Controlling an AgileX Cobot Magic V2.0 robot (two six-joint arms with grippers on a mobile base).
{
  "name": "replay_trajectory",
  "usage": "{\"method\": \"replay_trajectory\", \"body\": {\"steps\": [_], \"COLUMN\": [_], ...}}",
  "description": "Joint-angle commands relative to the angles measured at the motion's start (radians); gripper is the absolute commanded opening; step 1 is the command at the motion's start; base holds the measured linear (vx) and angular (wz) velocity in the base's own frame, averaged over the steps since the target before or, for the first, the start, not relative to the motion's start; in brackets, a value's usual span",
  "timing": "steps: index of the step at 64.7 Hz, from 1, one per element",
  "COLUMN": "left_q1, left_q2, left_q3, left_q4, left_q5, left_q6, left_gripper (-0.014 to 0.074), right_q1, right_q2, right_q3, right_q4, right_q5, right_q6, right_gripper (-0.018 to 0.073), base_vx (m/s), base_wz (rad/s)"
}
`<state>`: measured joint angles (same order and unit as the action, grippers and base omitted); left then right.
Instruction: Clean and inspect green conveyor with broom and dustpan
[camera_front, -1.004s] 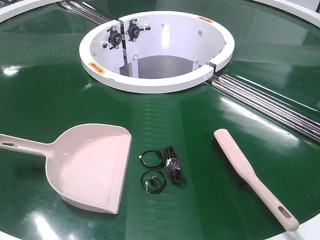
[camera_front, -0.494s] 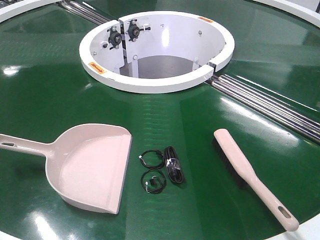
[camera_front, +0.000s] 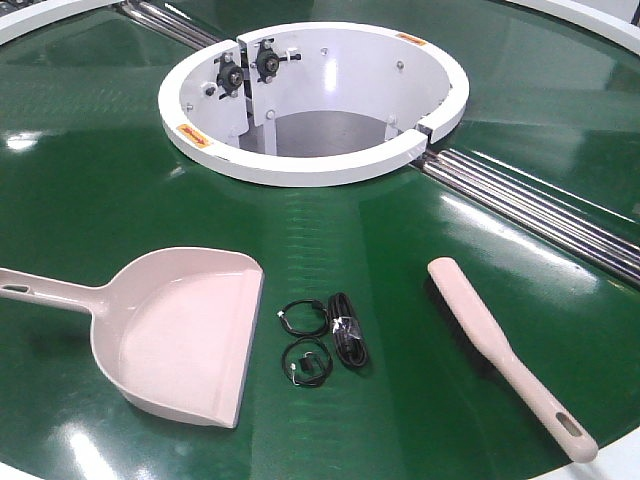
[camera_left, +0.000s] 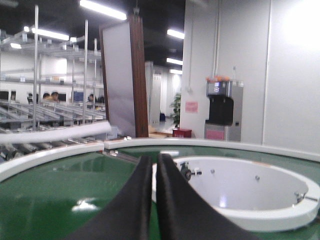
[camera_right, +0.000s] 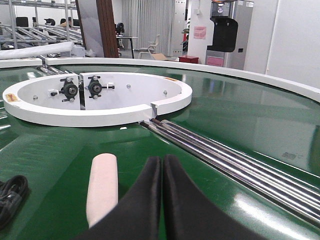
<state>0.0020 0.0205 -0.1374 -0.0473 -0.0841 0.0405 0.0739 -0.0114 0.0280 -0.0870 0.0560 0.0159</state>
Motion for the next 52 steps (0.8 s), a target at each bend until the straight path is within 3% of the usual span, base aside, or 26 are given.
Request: {"method": "replay_trajectory", "body": {"steps": [1,13,18,52], "left_q1": [-0.005,-0.005,-0.005,-0.005], "left_q2": [0.102,0.346,0.43,0.583], "left_q3": [-0.139,-0.34,-0.376,-0.38], "left_q4": [-0.002,-0.002,-0.002,0.0], "left_q5": [0.055,0.324,0.386,0.371], "left_q6": [-0.011,-0.01,-0.01,-0.011], "left_gripper": [-0.0006,-0.0006,-0.0006,0.0003], "right_q1": [-0.002,-0.002,-0.002,-0.002], "right_q2": [-0.011,-0.011,-0.011,-0.011], "right_q3": [0.003,0.003,0.003,0.003], "right_q4": [-0.007,-0.007,-0.007,-0.007], "right_q5": [-0.074,-0.074,-0.074,-0.074], "right_q6": [-0.005,-0.005,-0.005,-0.005], "right_gripper": [-0.0008,-0.0008,-0.0008,-0.0008], "base_vx": [0.0,0.0,0.0,0.0], "base_wz": [0.0,0.0,0.0,0.0]}}
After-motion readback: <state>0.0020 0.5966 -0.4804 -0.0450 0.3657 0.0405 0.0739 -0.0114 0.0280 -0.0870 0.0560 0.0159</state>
